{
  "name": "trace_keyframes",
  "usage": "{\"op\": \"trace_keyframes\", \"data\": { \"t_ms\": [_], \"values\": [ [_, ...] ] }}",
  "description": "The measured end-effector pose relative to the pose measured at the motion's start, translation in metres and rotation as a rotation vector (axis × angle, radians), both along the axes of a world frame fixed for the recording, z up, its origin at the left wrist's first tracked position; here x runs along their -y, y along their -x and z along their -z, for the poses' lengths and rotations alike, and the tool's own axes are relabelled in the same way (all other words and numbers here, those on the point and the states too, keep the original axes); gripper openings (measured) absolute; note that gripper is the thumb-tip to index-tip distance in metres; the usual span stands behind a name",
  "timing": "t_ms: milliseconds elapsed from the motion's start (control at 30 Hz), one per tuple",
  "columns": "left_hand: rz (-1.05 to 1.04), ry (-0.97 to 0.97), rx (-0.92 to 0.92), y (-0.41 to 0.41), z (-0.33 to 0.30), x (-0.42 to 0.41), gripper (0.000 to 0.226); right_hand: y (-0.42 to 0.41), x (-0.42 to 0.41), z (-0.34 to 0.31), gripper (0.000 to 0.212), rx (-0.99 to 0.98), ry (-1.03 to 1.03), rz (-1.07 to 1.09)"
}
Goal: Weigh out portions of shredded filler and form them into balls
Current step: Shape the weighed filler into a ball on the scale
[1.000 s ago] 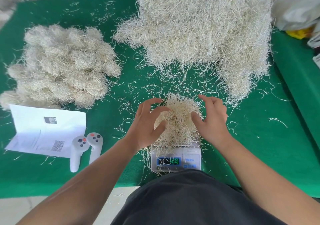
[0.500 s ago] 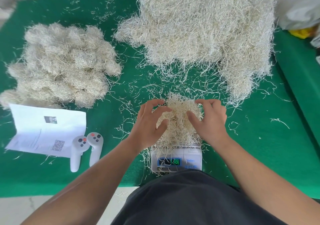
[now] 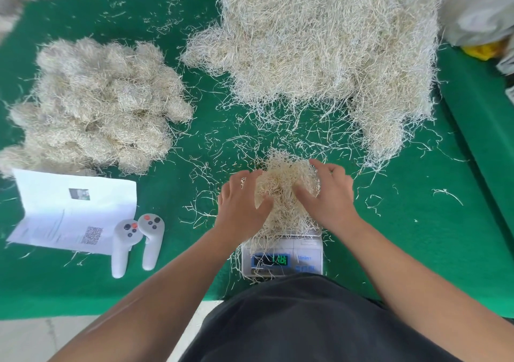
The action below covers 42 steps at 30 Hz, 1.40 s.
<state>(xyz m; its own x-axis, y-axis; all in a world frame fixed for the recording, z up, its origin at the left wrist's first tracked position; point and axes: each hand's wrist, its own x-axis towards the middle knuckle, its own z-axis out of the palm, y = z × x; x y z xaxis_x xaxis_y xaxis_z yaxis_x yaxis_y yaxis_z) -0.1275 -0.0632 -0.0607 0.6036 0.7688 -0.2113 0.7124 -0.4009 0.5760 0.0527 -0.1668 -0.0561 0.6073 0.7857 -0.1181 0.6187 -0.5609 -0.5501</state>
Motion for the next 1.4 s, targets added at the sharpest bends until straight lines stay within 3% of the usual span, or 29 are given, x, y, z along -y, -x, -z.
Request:
{"op": "trace_keyframes", "data": {
  "t_ms": [67,167,200,267,333,400,467,533,600,700,867,933,1033,1133,1233,1300,1367,1400],
  "values": [
    [-0.028,0.203,0.041,-0.011,-0.001,0.01,0.066,0.012,-0.008,0.0,0.075,-0.143,0.122,-0.081],
    [-0.215,0.711,0.389,-0.036,-0.011,0.026,0.079,0.041,-0.014,-0.004,0.041,-0.578,0.004,-0.15],
    [-0.331,0.817,0.455,-0.045,-0.019,0.029,0.081,0.049,-0.014,-0.008,0.038,-0.709,-0.052,-0.155],
    [-0.54,0.875,0.521,-0.058,-0.035,0.026,0.078,0.054,-0.017,-0.019,0.036,-0.795,-0.166,-0.128],
    [-0.726,0.932,0.715,-0.06,-0.049,0.009,0.058,0.05,-0.018,-0.037,0.029,-0.813,-0.319,-0.065],
    [-0.843,0.963,0.892,-0.055,-0.062,-0.017,0.041,0.042,-0.015,-0.054,0.036,-0.797,-0.55,0.053],
    [-0.852,0.997,1.003,-0.051,-0.078,-0.033,0.042,0.043,-0.013,-0.066,0.057,-0.727,-0.66,0.14],
    [-0.753,1.07,1.095,-0.06,-0.095,-0.029,0.044,0.055,-0.023,-0.079,0.081,-1.041,-0.685,0.082],
    [-0.645,0.931,1.094,-0.074,-0.102,-0.008,0.042,0.059,-0.04,-0.088,0.082,-1.197,-0.658,0.05],
    [-0.498,0.62,1.061,-0.09,-0.109,0.017,0.024,0.035,-0.063,-0.113,0.029,-1.005,-0.616,0.211],
    [-0.486,0.554,0.922,-0.1,-0.132,0.008,0.035,0.024,-0.071,-0.133,0.031,-0.827,-0.793,0.221],
    [-0.448,0.721,1.057,-0.097,-0.14,-0.004,0.031,0.036,-0.07,-0.144,0.025,-0.74,-0.848,0.134],
    [-0.356,0.891,1.292,-0.089,-0.159,-0.022,0.03,0.046,-0.068,-0.157,0.02,-0.69,-0.799,-0.165],
    [-0.383,0.904,1.386,-0.093,-0.18,-0.012,0.048,0.047,-0.07,-0.18,0.042,-0.771,-0.852,-0.07],
    [-0.286,1.029,1.468,-0.095,-0.199,0.012,0.024,0.031,-0.075,-0.205,0.06,-0.766,-0.861,0.008],
    [-0.27,1.023,1.404,-0.095,-0.204,0.019,0.021,0.016,-0.081,-0.213,0.042,-0.852,-0.854,0.029],
    [-0.32,0.867,1.202,-0.096,-0.214,0.021,0.052,0.008,-0.08,-0.214,0.009,-0.951,-0.901,-0.034],
    [-0.344,0.789,1.115,-0.098,-0.221,0.021,0.067,0.006,-0.078,-0.212,0.022,-0.918,-0.945,-0.095]
  ]
}}
